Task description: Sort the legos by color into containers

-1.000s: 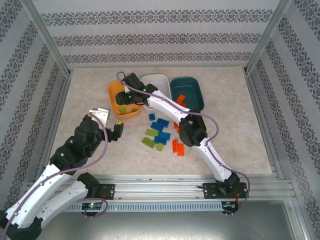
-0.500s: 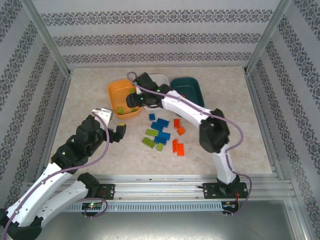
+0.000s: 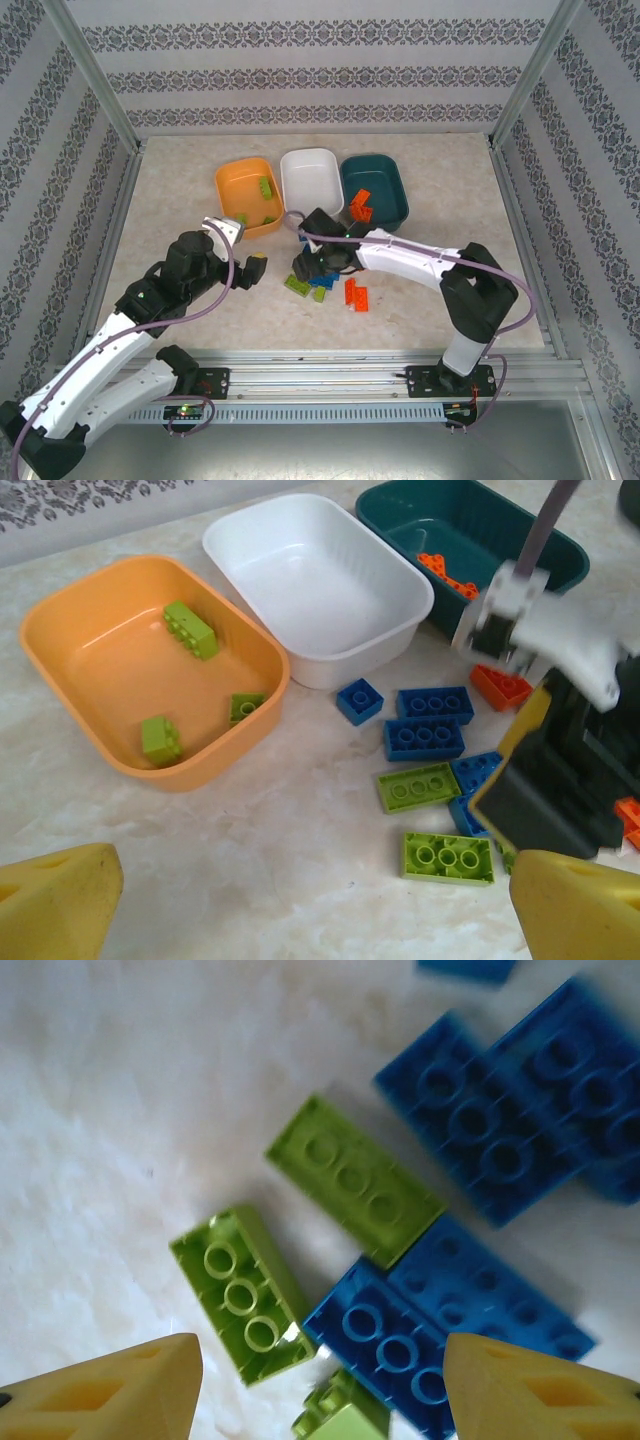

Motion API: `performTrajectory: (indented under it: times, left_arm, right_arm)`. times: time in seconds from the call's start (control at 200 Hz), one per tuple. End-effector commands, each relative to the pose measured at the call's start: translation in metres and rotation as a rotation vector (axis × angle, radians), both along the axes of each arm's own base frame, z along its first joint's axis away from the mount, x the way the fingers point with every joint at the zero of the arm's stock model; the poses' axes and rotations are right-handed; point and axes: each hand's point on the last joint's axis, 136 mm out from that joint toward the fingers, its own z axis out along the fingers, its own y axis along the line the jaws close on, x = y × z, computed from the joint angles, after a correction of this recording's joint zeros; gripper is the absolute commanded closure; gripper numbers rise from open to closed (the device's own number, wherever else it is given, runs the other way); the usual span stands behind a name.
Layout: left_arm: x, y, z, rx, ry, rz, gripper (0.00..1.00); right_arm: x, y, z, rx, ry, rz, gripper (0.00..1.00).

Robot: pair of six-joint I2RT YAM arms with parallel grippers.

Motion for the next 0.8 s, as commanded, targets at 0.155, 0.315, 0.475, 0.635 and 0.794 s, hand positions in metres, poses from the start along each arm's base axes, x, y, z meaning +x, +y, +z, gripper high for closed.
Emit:
performTrajectory:
  times: [0.155, 0.315, 0.475, 0.635, 0.794]
  left_arm:
    - [0.003, -0.007, -0.001, -0.002, 0.019, -0.035, 0.0]
    - [0.003, -0.007, -0.001, -0.002, 0.017, -0.033, 0.0]
    - [0.003, -0.005, 0.002, 0.0, 0.009, -0.024, 0.0]
    - [0.003, -0.004, 0.003, -0.001, 0.002, -0.019, 0.0]
    - [0.003, -0.004, 0.003, 0.0, 0.004, -0.021, 0.0]
  right_arm:
    - [-0.009, 0.002, -0.018, -0.076, -0.022, 0.001, 0.34]
    - [-0.012, -0.007, -0.024, -0.099, -0.013, -0.023, 0.34]
    - [-0.017, -0.016, -0.033, -0.122, 0.003, -0.049, 0.35]
    - [-0.021, -0.023, -0.039, -0.136, 0.024, -0.077, 0.36]
    - [-0.025, -0.026, -0.047, -0.145, 0.047, -0.096, 0.37]
